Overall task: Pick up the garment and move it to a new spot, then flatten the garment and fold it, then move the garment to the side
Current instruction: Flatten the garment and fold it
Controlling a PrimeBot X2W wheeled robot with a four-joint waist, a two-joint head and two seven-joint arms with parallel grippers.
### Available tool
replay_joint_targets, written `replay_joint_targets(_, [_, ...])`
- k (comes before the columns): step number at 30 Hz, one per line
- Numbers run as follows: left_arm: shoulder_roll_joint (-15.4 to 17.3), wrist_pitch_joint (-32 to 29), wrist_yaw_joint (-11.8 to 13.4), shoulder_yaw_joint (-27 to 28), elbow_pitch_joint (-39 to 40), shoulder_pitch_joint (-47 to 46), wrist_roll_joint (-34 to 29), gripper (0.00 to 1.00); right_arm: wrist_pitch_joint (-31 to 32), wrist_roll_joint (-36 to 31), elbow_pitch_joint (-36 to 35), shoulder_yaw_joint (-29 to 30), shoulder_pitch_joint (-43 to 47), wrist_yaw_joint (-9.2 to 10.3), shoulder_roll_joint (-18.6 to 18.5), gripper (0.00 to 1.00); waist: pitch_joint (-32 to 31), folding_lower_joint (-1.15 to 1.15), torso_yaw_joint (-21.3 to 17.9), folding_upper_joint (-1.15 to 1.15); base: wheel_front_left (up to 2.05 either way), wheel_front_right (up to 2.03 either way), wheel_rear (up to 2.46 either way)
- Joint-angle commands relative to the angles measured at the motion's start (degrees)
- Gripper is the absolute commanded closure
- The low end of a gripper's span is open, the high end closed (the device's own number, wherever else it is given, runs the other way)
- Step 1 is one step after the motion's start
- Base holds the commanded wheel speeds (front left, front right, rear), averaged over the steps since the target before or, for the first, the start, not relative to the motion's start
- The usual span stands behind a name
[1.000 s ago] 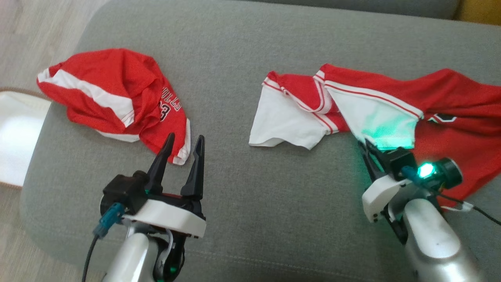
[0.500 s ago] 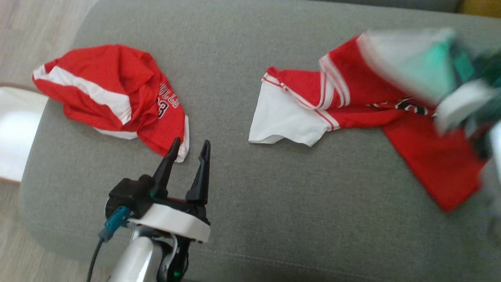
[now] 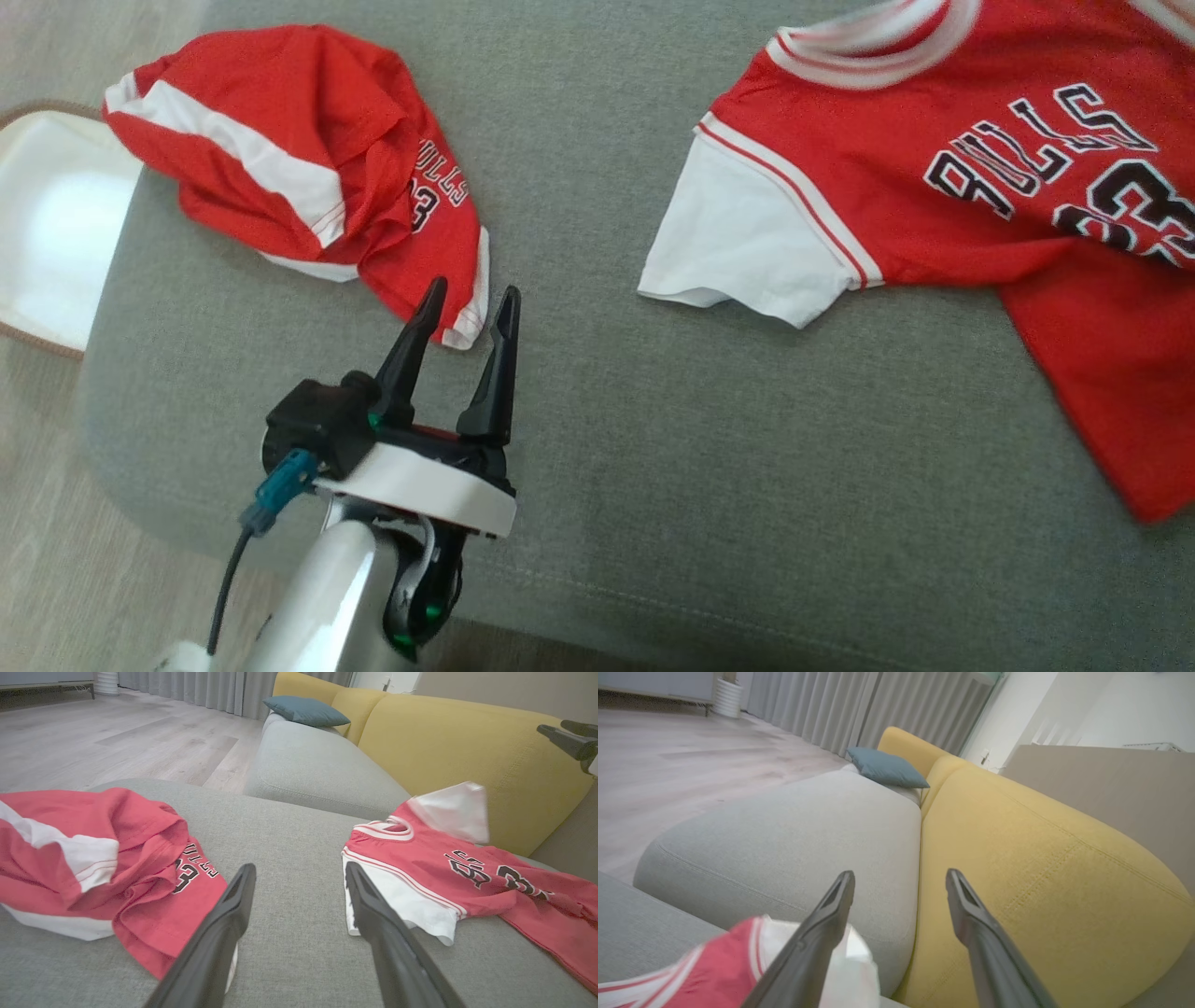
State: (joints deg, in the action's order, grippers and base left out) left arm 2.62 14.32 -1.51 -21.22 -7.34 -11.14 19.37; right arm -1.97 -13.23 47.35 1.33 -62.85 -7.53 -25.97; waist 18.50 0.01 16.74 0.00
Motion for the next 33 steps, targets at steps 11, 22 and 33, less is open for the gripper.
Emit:
replay_joint_targets(11, [0.26,0.68,0.17,5.43,1.84,-0.49,-0.96,0.00,-11.72,2.62,0.50,2.25,9.44,0.04,11.41,0.00,-6.14,-0.01,-8.96,0.00,0.00,0.00,0.00])
replay_joint_targets(22, [0.26,0.68,-0.72,7.87,1.68,1.06,-2.63,0.00,-12.96,10.34,-13.38,-1.38,30.53,0.04,19.71,0.00,-11.02,-0.01,-15.72,0.00,0.00,0.00,0.00])
replay_joint_targets(33, [0.26,0.68,-1.05,10.67,0.43,2.64,-2.61,0.00,-12.41,14.89,-28.47,-1.55,49.88,0.04,22.99,0.00,-12.54,-0.01,-19.84,0.00,0.00,0.00,0.00])
